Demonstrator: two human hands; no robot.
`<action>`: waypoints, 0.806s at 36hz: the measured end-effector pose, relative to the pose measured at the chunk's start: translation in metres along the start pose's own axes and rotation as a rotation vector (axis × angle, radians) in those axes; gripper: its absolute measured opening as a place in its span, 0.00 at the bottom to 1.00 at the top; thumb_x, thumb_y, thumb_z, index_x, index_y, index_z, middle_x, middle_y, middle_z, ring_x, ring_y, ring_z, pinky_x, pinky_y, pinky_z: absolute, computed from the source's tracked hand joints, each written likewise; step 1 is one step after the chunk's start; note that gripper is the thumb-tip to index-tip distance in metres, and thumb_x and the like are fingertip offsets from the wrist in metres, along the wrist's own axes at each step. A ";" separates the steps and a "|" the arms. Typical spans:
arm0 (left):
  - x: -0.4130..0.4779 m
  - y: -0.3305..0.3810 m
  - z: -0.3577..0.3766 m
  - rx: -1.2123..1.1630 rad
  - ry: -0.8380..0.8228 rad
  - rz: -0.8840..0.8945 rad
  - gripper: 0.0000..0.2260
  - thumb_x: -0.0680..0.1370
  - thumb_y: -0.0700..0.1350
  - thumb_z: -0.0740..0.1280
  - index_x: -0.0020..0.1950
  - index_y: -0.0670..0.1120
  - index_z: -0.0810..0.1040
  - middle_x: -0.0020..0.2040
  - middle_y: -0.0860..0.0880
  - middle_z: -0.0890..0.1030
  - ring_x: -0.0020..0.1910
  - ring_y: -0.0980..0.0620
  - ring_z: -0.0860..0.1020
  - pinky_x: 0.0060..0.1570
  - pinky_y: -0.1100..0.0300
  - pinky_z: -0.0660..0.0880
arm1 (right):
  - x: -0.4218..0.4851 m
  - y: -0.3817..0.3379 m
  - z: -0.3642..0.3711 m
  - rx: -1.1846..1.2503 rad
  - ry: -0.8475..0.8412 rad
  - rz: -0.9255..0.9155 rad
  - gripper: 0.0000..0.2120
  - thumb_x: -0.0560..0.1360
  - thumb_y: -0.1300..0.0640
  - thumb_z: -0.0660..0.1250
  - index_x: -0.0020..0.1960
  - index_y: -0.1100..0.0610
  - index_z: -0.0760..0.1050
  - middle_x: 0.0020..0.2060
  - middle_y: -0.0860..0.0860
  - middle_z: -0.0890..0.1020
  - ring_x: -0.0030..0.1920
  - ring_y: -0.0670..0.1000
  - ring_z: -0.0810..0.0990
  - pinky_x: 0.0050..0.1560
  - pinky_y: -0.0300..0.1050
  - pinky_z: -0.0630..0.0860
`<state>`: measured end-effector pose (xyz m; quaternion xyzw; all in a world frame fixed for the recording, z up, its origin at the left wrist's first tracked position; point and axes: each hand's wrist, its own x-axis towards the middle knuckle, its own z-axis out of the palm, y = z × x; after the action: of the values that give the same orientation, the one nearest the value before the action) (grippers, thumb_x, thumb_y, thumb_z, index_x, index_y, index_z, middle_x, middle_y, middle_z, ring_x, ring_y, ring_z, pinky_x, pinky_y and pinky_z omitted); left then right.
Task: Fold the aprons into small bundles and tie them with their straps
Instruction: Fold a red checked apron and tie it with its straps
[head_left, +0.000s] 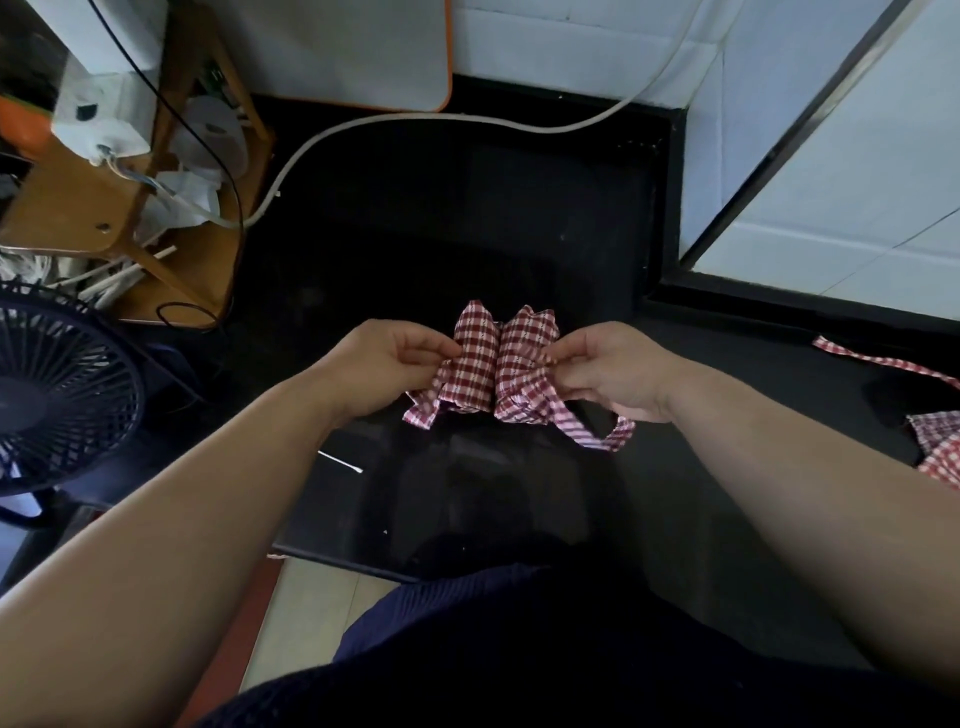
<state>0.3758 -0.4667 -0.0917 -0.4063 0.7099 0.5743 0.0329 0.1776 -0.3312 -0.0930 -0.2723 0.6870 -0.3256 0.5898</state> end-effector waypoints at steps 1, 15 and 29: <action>0.001 -0.001 0.001 -0.002 0.046 0.008 0.10 0.75 0.36 0.70 0.51 0.51 0.82 0.45 0.53 0.84 0.44 0.62 0.82 0.47 0.71 0.76 | 0.001 0.001 0.001 -0.105 0.038 -0.044 0.09 0.77 0.64 0.65 0.57 0.61 0.78 0.46 0.51 0.83 0.44 0.45 0.80 0.50 0.35 0.77; 0.009 -0.014 0.046 0.263 0.523 0.459 0.06 0.75 0.36 0.71 0.50 0.38 0.84 0.45 0.52 0.78 0.42 0.64 0.75 0.46 0.79 0.68 | 0.013 -0.008 0.008 -0.468 0.277 -0.327 0.15 0.81 0.51 0.59 0.56 0.60 0.80 0.52 0.50 0.76 0.52 0.47 0.74 0.51 0.35 0.67; 0.017 0.003 0.044 0.165 0.393 0.416 0.07 0.75 0.38 0.71 0.52 0.42 0.84 0.41 0.62 0.76 0.40 0.73 0.75 0.43 0.80 0.68 | 0.011 0.004 0.038 -0.490 0.238 -0.462 0.12 0.80 0.58 0.61 0.46 0.65 0.79 0.35 0.45 0.71 0.38 0.44 0.71 0.42 0.36 0.68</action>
<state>0.3447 -0.4391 -0.1129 -0.3515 0.8149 0.4195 -0.1906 0.2130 -0.3416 -0.1066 -0.5137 0.7289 -0.3055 0.3339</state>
